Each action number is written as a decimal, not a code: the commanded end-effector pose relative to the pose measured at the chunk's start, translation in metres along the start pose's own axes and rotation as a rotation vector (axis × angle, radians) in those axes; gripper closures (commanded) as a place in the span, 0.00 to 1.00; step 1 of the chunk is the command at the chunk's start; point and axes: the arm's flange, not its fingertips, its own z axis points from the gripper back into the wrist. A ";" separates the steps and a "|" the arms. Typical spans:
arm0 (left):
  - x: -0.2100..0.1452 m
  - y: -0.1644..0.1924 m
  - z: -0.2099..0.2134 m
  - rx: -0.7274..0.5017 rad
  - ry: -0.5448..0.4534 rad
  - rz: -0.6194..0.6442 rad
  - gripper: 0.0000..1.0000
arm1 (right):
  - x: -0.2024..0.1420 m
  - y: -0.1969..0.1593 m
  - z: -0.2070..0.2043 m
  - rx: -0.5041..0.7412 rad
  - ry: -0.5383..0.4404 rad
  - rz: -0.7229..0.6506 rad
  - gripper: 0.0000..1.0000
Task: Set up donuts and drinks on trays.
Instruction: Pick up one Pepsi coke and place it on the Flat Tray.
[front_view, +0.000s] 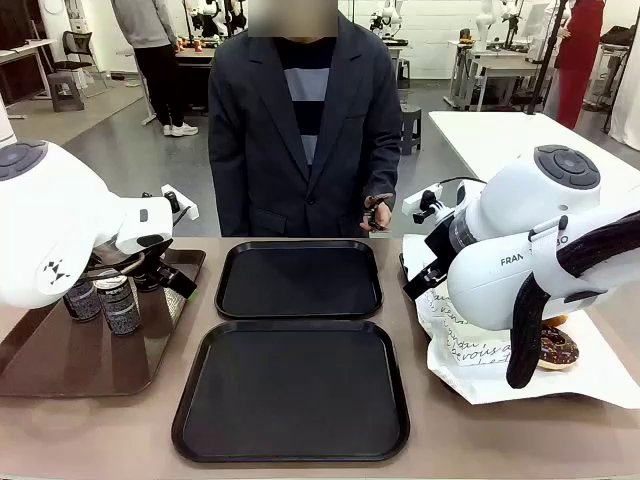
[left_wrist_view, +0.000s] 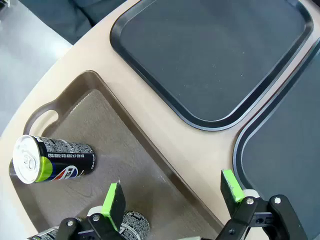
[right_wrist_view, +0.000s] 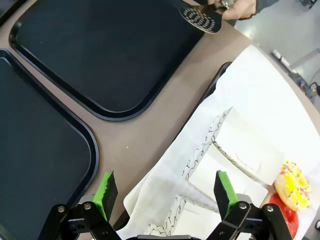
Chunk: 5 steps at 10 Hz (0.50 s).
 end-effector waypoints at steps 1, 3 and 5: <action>0.000 0.000 0.000 0.000 0.000 0.000 0.00 | 0.000 0.000 0.000 0.000 0.000 0.000 0.00; 0.000 0.000 0.000 0.000 0.000 0.000 0.00 | 0.000 0.000 0.000 0.000 0.000 0.000 0.00; 0.000 0.000 0.000 0.000 0.000 0.000 0.00 | 0.000 0.000 0.000 0.000 0.000 0.000 0.00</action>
